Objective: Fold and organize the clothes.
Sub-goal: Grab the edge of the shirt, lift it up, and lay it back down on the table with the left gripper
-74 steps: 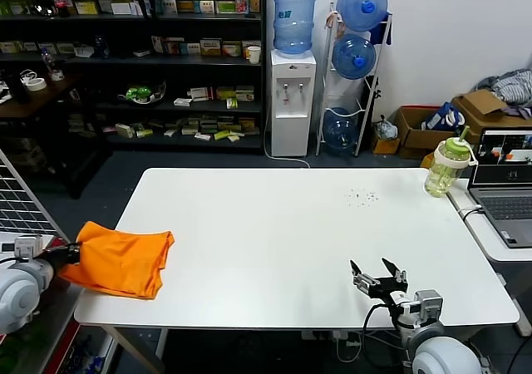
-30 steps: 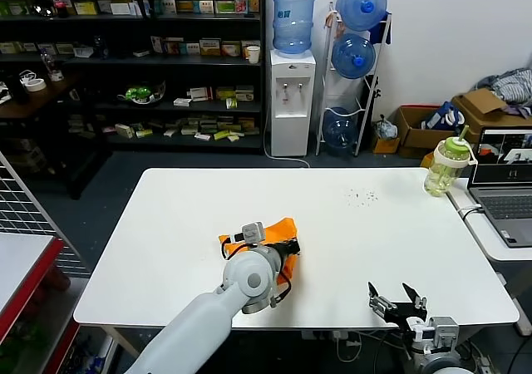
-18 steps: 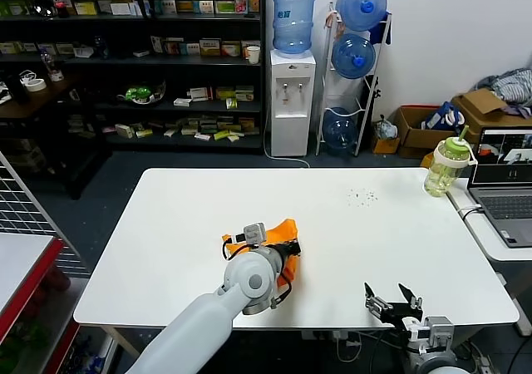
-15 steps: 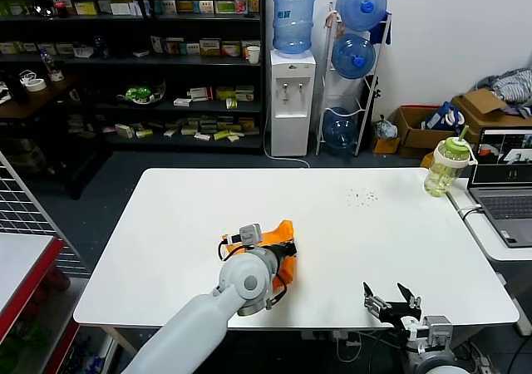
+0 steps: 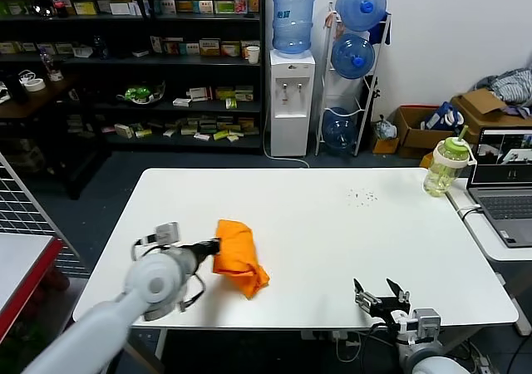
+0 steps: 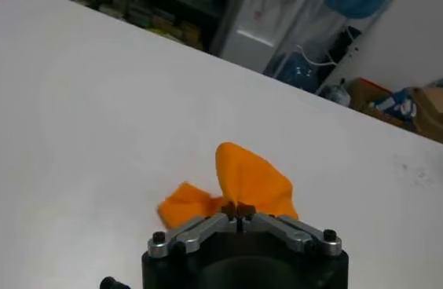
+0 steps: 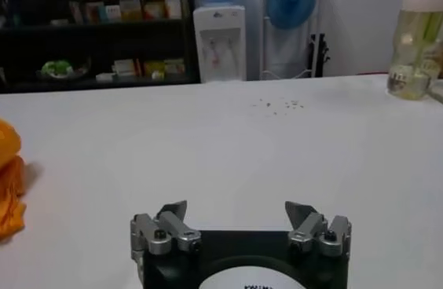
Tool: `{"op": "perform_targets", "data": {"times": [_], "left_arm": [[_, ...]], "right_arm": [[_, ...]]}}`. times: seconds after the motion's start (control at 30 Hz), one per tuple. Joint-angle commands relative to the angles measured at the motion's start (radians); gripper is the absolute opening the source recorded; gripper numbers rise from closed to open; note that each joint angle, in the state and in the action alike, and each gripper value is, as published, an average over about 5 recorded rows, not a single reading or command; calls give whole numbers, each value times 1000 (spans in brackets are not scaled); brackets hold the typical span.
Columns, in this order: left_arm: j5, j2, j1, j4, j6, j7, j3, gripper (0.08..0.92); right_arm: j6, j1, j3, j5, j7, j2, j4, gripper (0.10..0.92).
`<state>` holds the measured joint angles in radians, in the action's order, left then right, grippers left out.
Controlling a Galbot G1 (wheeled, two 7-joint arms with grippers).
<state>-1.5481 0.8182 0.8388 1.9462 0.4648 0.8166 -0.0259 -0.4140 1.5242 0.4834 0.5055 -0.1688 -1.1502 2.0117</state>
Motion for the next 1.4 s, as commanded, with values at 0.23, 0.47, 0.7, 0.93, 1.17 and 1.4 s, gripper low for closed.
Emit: {"op": "perform_targets", "data": {"times": [0.23, 0.47, 0.7, 0.93, 1.17, 1.4], "left_arm": [[-82, -445, 246, 97, 18, -15, 291, 93], [51, -428, 175, -67, 19, -138, 260, 93], [208, -428, 161, -305, 3, -300, 264, 93], [255, -456, 176, -421, -28, -369, 275, 93], [93, -391, 199, -214, -16, -251, 279, 93], [-158, -50, -62, 127, -22, 67, -65, 93]], "right_arm": [[28, -91, -82, 4, 27, 10, -60, 823], [33, -80, -62, 10, 30, 26, -61, 823], [19, -94, -70, 6, 19, 17, -66, 823], [9, -96, -77, -1, 11, 8, -71, 823], [4, -89, -78, -11, 5, -6, -65, 823], [4, -33, -39, -42, 1, -36, -37, 823]]}}
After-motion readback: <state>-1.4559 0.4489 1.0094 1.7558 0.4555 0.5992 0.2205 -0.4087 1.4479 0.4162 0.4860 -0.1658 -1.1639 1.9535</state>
